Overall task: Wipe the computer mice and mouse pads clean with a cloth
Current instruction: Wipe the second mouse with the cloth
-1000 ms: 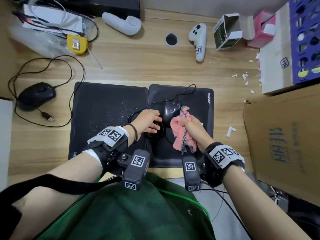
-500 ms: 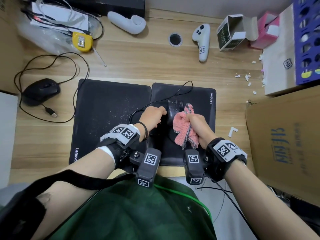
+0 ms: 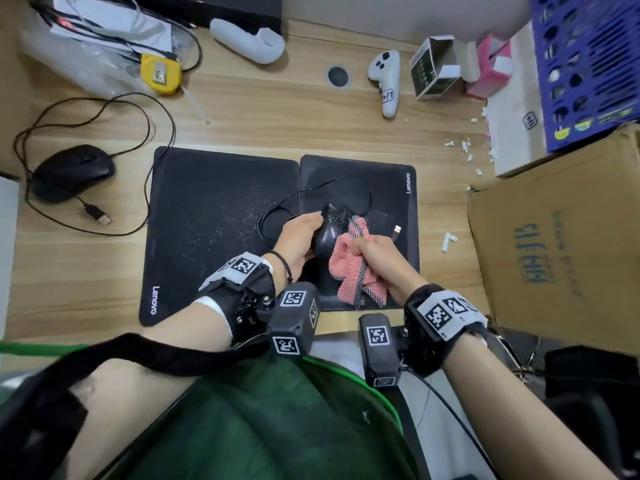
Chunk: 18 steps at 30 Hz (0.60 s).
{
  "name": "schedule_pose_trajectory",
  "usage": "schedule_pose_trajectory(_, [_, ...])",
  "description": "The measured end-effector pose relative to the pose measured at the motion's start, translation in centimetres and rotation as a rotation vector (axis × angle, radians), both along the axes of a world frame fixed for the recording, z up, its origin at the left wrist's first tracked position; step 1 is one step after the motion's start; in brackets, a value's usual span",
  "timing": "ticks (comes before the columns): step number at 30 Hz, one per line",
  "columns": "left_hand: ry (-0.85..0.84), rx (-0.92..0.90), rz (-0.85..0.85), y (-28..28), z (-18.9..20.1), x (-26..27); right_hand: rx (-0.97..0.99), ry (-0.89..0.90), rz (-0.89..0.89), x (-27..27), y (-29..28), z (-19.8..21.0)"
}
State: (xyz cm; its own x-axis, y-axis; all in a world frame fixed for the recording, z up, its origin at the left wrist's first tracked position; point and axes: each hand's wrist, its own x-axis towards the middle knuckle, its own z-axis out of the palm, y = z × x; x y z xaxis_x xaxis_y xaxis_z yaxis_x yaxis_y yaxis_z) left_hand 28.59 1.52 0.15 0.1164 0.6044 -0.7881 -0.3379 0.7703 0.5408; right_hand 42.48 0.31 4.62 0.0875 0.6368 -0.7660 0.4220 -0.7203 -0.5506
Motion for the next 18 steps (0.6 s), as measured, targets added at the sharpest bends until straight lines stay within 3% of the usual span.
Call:
schedule_pose_trajectory(4, [-0.332,-0.096,0.109,-1.2,0.9,-1.4,0.027,0.075,-0.058,-1.4,-1.8,0.7])
schedule_pose_trajectory(6, [-0.408,-0.115,0.122,-1.7,1.2,-2.2,0.035,0.104,-0.075,-2.1,-2.5,1.0])
schedule_pose_trajectory(11, [-0.511,-0.116,0.163,-2.7,2.0,-4.0,0.031,0.138,0.010,-2.9,-3.6,2.1])
schedule_pose_trajectory(16, [-0.501,-0.128,0.142,-3.2,2.9,-4.5,0.243,0.095,-0.218,-2.5,-2.1,2.7])
schedule_pose_trajectory(18, [-0.474,-0.101,0.124,-3.3,3.8,-4.3,0.313,0.115,-0.198,-3.3,-1.4,3.2])
